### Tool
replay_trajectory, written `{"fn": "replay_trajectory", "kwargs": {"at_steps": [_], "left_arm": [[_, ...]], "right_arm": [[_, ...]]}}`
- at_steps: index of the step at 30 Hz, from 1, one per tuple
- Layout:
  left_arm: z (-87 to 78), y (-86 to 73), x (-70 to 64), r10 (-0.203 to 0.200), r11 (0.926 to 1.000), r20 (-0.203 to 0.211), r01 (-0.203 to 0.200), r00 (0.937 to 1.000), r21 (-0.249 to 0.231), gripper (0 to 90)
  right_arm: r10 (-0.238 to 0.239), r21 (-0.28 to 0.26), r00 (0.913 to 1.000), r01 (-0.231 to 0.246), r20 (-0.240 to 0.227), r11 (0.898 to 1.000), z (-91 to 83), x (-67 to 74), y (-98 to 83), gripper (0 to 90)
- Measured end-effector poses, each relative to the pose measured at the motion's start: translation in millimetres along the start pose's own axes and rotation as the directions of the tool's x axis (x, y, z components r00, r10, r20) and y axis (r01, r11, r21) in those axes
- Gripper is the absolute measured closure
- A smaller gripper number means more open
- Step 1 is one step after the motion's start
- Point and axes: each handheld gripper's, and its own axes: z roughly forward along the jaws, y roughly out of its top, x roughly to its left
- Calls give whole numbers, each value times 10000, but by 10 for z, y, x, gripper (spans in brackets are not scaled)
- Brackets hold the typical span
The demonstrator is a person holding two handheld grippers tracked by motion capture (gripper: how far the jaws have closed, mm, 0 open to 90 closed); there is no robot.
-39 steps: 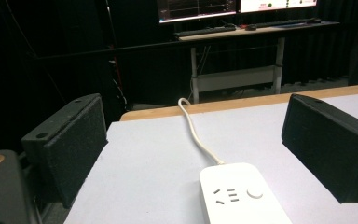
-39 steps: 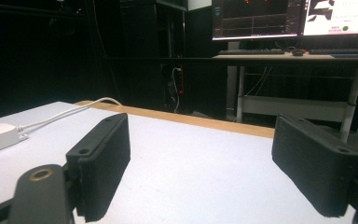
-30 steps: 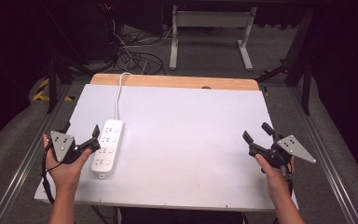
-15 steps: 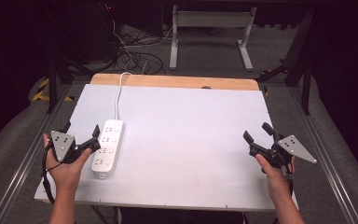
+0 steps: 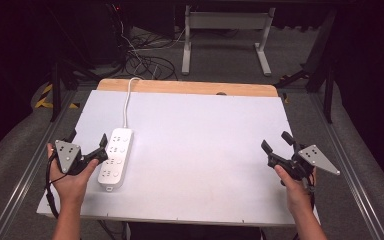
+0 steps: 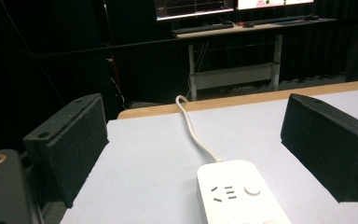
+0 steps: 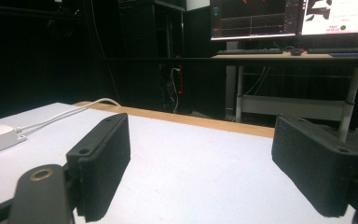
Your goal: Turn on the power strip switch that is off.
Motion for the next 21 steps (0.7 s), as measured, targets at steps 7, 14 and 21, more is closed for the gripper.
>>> {"fn": "replay_trajectory", "kwargs": {"at_steps": [7,14,21], "left_arm": [[1,-1,1,6,10000,2,-6,10000,9,79],[0,-4,7,-46,10000,12,46,10000,19,79],[-11,-5,28,-132,9999,2,132,9999,-30,81]], "right_arm": [[-17,-21,10000,17,19,10000,-3,-2,1,198],[23,-15,10000,-23,44,10000,-14,-4,1,198],[-3,-7,10000,3,42,10000,-22,15,8,199]]}}
